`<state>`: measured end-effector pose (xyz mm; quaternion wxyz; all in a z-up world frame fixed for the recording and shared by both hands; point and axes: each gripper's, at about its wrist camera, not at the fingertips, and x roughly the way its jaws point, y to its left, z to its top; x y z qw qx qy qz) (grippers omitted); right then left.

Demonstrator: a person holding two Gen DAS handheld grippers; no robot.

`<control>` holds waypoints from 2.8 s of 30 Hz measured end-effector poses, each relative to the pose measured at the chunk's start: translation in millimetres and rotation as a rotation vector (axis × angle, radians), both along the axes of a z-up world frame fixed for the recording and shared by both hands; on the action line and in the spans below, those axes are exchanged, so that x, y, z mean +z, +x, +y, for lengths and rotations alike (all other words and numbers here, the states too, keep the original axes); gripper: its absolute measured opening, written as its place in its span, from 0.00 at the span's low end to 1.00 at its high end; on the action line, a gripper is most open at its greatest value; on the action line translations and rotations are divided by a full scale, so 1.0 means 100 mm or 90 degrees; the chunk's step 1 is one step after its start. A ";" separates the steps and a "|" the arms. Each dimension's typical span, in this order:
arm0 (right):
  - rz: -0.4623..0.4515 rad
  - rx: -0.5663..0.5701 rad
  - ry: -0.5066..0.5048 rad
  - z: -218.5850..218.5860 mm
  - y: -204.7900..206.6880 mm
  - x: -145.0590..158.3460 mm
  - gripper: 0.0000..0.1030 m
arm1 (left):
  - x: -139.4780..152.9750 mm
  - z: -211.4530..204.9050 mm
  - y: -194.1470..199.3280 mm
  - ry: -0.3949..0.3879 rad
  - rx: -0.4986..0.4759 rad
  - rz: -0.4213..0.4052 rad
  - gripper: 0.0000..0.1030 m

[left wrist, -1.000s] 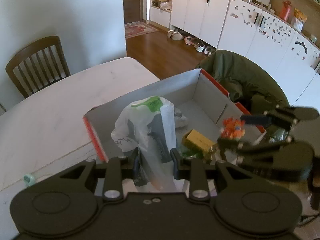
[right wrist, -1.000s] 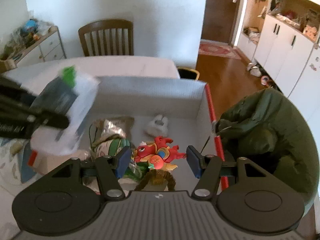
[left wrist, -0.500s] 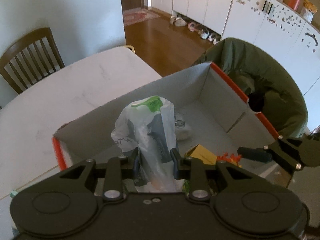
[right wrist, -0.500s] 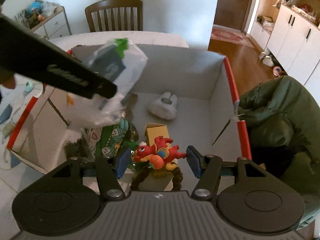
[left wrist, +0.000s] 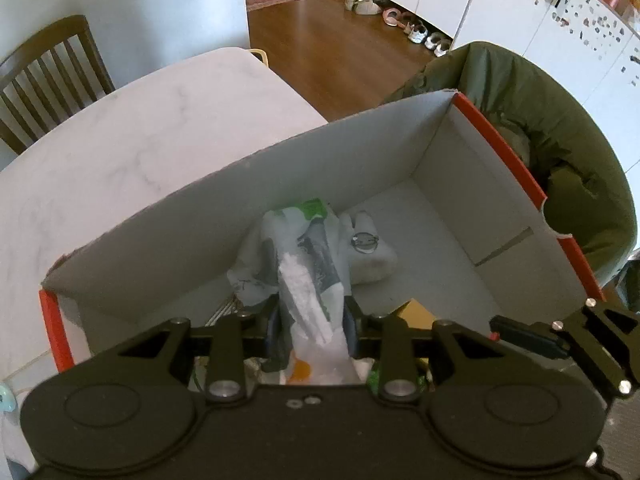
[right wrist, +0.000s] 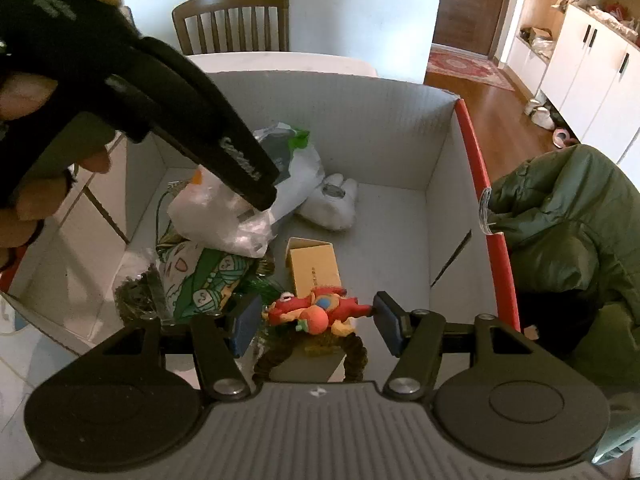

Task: Organize objects
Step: 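Open the right gripper over the shoebox while the left gripper lowers and releases the bag inside, then withdraw both grippers from the shoebox toward the remaining table items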

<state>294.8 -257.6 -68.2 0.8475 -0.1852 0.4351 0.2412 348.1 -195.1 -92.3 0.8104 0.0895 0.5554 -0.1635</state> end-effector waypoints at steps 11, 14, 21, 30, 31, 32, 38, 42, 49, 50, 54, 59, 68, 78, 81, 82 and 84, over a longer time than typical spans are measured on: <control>0.000 -0.002 0.030 -0.12 -0.03 0.08 0.60 | 0.01 0.01 -0.03 -0.004 0.007 0.000 0.44; -0.004 -0.003 0.044 -0.15 -0.05 0.12 0.62 | 0.03 -0.04 -0.06 -0.003 0.005 -0.016 0.58; -0.010 -0.013 0.064 -0.21 -0.11 0.25 0.65 | 0.15 -0.02 -0.19 -0.026 0.003 -0.033 0.62; -0.019 -0.015 0.096 -0.28 -0.27 0.45 0.66 | 0.35 0.15 -0.46 -0.064 0.012 -0.056 0.62; -0.020 -0.015 0.099 -0.28 -0.29 0.47 0.66 | 0.38 0.17 -0.48 -0.068 0.010 -0.061 0.62; -0.022 -0.014 0.102 -0.28 -0.31 0.50 0.66 | 0.40 0.20 -0.50 -0.073 0.009 -0.066 0.62; -0.026 -0.019 0.125 -0.28 -0.45 0.65 0.67 | 0.62 0.39 -0.76 -0.103 0.012 -0.103 0.63; -0.027 -0.018 0.143 -0.24 -0.58 0.74 0.67 | 0.73 0.56 -0.97 -0.104 0.015 -0.135 0.63; -0.041 -0.021 0.169 -0.14 -0.82 0.87 0.72 | 0.89 0.90 -1.31 -0.134 0.038 -0.164 0.64; -0.043 -0.019 0.172 -0.11 -0.85 0.89 0.72 | 0.92 0.95 -1.36 -0.136 0.045 -0.170 0.65; -0.057 -0.007 0.176 0.02 -1.01 0.94 0.72 | 1.00 1.18 -1.52 -0.141 0.068 -0.189 0.71; -0.068 0.012 0.178 0.20 -1.19 0.97 0.77 | 1.03 1.48 -1.66 -0.145 0.092 -0.195 0.77; -0.056 0.038 0.184 0.57 -1.45 0.92 0.81 | 1.00 1.99 -1.90 -0.138 0.130 -0.221 0.96; -0.035 0.047 0.173 1.02 -1.63 0.76 0.81 | 0.85 2.54 -1.99 -0.107 0.178 -0.225 0.99; -0.027 0.043 0.167 1.16 -1.65 0.70 0.81 | 0.80 2.70 -1.99 -0.099 0.188 -0.234 0.99; -0.025 0.044 0.166 1.21 -1.66 0.68 0.81 | 0.79 2.76 -1.99 -0.097 0.190 -0.237 0.99; -0.022 0.046 0.160 1.32 -1.68 0.64 0.81 | 0.76 2.86 -1.95 -0.090 0.197 -0.241 0.99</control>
